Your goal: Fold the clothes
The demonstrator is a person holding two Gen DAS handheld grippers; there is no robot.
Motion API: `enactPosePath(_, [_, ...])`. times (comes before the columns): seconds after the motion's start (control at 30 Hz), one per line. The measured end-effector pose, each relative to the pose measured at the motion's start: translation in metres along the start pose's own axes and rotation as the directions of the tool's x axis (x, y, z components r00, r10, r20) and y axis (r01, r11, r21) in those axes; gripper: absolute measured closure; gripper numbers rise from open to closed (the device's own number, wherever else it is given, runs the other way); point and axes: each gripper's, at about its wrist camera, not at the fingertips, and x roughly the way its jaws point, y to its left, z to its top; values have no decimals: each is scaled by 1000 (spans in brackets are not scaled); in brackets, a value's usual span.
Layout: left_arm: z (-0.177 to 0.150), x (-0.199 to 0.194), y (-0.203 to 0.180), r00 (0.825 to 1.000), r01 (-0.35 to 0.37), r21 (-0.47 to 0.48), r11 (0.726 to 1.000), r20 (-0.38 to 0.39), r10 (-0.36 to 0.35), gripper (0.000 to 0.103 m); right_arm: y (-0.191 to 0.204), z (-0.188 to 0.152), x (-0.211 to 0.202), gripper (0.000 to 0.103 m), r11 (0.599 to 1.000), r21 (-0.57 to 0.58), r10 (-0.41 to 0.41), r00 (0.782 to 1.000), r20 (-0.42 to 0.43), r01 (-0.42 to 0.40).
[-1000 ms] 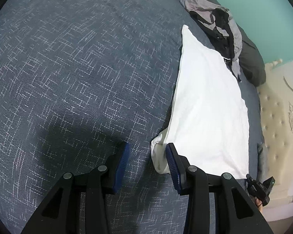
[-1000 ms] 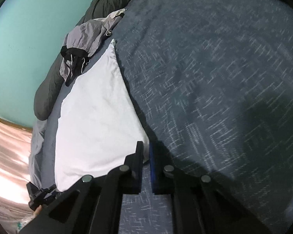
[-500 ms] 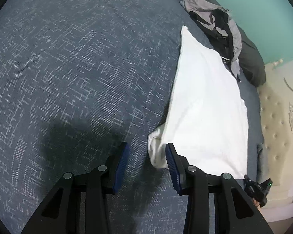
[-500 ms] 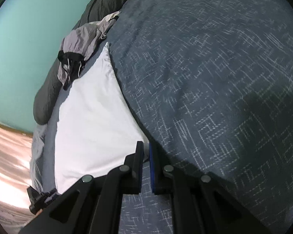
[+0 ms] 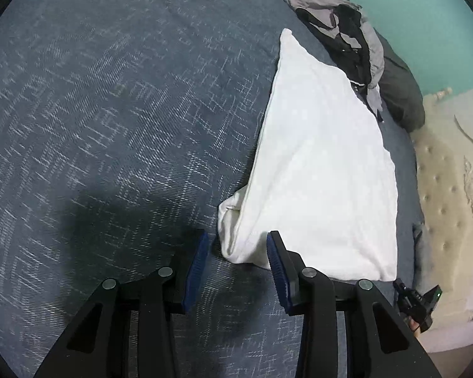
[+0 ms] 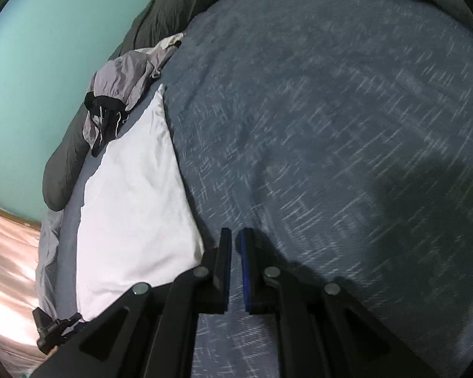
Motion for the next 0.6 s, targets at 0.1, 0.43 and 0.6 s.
enactPosePath(0.1, [0,3,1,1000,7,-15,1000,2,-7,83,0,0,-5,97,1000,-2,3,1000,17,-3])
enactPosePath(0.43, [4,-7,-27,999,-7,31,1000,54,5,98,11,-11,-8,97,998,-17,55,996,68,-54])
enactPosePath(0.6, [11,-19,-56,996,-10,83,997,86,2,98,12,-10,-11,97,996,-16,90,993,79,-89])
